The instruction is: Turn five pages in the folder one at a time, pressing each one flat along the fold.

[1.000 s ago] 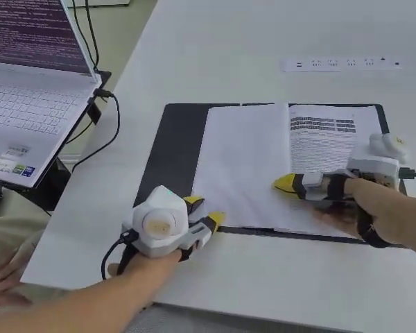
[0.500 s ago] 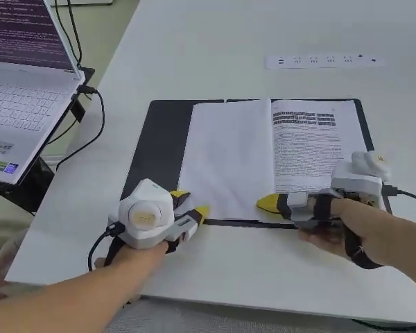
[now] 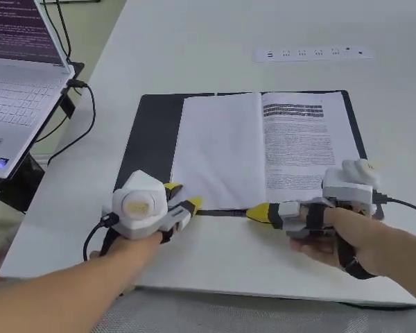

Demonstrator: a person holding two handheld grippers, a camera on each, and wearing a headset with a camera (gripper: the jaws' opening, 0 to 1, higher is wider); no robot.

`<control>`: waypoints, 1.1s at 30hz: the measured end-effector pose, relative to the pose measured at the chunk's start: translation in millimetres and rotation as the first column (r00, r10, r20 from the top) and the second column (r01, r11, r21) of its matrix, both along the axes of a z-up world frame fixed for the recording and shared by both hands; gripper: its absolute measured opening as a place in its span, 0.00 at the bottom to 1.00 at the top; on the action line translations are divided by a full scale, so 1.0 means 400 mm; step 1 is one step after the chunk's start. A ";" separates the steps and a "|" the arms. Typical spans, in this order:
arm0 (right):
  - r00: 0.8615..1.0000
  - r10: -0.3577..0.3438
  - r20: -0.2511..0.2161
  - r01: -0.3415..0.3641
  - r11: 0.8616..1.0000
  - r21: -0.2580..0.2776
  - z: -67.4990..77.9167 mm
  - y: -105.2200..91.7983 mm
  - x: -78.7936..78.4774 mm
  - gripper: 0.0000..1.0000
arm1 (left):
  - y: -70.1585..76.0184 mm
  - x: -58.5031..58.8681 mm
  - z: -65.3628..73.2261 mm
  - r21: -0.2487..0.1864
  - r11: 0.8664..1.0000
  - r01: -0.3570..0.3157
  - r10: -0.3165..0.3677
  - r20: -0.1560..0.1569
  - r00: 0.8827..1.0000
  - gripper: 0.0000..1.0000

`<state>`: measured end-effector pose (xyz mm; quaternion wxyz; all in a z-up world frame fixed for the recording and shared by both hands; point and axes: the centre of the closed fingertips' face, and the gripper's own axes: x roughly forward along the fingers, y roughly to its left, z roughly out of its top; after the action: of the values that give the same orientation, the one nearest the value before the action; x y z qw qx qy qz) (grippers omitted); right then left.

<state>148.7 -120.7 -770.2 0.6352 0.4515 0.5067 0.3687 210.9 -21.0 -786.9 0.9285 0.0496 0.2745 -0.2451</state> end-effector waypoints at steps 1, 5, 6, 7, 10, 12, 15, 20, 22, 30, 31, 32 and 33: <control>1.000 -0.001 0.002 0.001 1.000 0.001 0.004 0.001 -0.002 0.00 | 0.000 0.000 0.000 0.000 1.000 -0.001 0.001 0.000 1.000 0.27; 0.998 -0.008 0.069 0.007 1.000 0.015 0.045 0.005 -0.004 0.00 | -0.001 0.002 0.001 0.000 1.000 -0.007 0.007 -0.010 1.000 0.27; 0.996 -0.020 0.082 0.019 1.000 0.016 0.057 0.001 0.000 0.00 | -0.003 0.004 0.002 0.001 1.000 -0.009 0.009 -0.018 1.000 0.28; 0.995 -0.024 0.099 0.023 1.000 0.013 0.065 -0.002 0.002 0.00 | -0.005 0.003 0.002 0.002 1.000 -0.009 0.009 -0.024 1.000 0.28; 0.977 -0.067 0.203 0.076 0.996 -0.039 0.091 -0.037 0.027 0.00 | -0.022 -0.005 0.008 -0.028 1.000 -0.011 0.009 -0.070 0.997 0.36; 0.964 -0.104 0.245 0.125 0.990 -0.071 0.101 -0.066 0.046 0.05 | -0.025 -0.011 0.009 -0.026 1.000 -0.016 0.013 -0.101 0.995 0.40; 0.937 -0.131 0.324 0.186 0.972 -0.146 0.118 -0.132 0.067 0.17 | -0.022 -0.025 0.025 -0.047 0.998 -0.037 0.031 -0.134 0.990 0.39; 0.884 -0.140 0.447 0.277 0.926 -0.258 0.156 -0.232 0.072 0.47 | -0.014 -0.054 0.086 -0.099 0.994 -0.048 0.036 -0.122 0.992 0.49; 0.857 -0.139 0.496 0.309 0.909 -0.279 0.174 -0.262 0.073 0.54 | -0.006 -0.069 0.110 -0.109 0.993 -0.050 0.038 -0.110 0.993 0.50; 0.754 -0.150 0.639 0.480 0.790 -0.381 0.232 -0.413 0.053 0.66 | 0.027 -0.113 0.210 -0.144 0.988 -0.060 0.053 -0.051 0.997 0.66; 0.754 -0.128 0.644 0.480 0.777 -0.407 0.231 -0.425 0.045 0.67 | 0.031 -0.116 0.222 -0.145 0.987 -0.062 0.057 -0.038 0.998 0.69; 0.749 -0.103 0.655 0.483 0.762 -0.432 0.234 -0.441 0.039 0.66 | 0.037 -0.121 0.242 -0.159 0.985 -0.070 0.068 -0.022 0.997 0.69; 0.740 -0.093 0.666 0.492 0.750 -0.441 0.240 -0.452 0.036 0.65 | 0.048 -0.117 0.248 -0.174 0.981 -0.085 0.084 -0.017 0.996 0.69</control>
<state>163.0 -301.6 -674.0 0.9225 0.1655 0.2820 0.2049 164.1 -1.8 -687.6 0.9375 -0.0450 0.2583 -0.2289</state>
